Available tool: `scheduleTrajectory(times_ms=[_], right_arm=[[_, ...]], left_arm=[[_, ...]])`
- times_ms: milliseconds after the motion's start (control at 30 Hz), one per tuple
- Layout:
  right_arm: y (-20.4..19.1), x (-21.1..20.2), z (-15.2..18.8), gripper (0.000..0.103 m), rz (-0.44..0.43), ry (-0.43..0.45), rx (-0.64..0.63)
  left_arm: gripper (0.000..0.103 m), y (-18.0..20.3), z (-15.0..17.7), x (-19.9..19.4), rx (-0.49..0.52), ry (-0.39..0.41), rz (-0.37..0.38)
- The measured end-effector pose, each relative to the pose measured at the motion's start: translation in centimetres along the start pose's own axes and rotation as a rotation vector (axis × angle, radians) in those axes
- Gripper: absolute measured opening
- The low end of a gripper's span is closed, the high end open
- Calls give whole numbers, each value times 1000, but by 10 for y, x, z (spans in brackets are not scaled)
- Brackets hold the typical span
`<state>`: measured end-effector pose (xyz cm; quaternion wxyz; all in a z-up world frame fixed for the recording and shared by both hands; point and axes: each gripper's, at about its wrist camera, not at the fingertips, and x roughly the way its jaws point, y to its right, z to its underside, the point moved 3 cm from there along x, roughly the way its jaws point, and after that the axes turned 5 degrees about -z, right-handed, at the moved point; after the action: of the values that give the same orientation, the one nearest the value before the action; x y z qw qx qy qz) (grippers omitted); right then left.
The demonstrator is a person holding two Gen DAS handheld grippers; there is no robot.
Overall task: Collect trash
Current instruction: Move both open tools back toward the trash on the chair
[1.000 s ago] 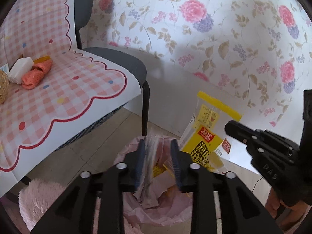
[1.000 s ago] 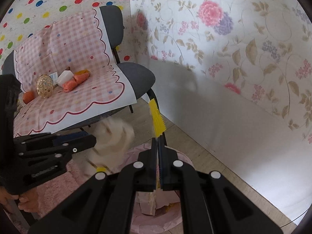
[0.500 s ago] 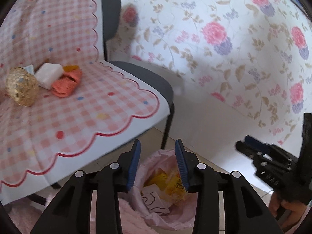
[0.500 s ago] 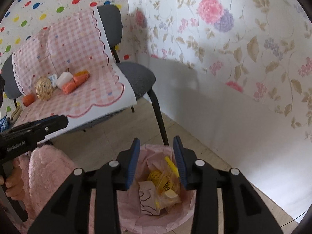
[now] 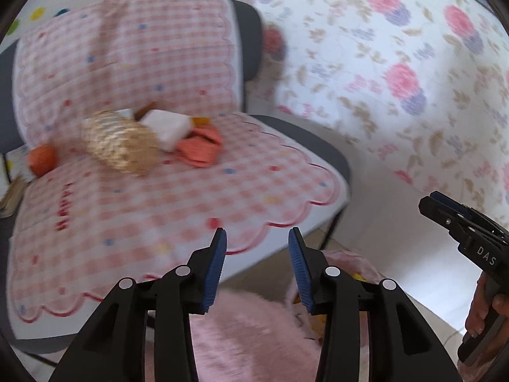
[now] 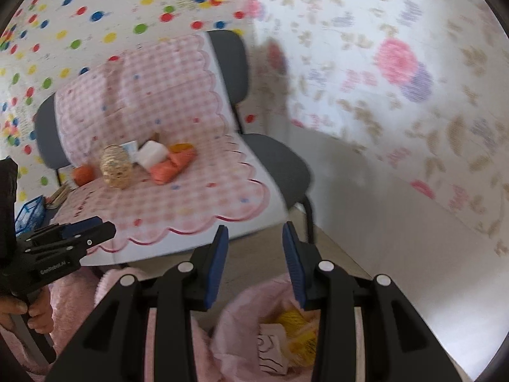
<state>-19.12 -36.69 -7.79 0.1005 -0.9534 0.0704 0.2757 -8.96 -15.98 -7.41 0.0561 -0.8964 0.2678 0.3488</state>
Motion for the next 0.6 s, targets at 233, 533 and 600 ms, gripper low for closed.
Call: scheduleTrajectory(times_ms=[233, 533, 600], right_arm=[[-49, 40, -40, 35, -115, -14, -55], [-87, 101, -75, 35, -179, -64, -116], [-89, 111, -80, 40, -175, -66, -125]], left_arm=[[53, -70, -16, -13, -103, -2, -175], [64, -119, -37, -9, -171, -17, -281], [69, -124, -43, -2, -185, -15, -278]])
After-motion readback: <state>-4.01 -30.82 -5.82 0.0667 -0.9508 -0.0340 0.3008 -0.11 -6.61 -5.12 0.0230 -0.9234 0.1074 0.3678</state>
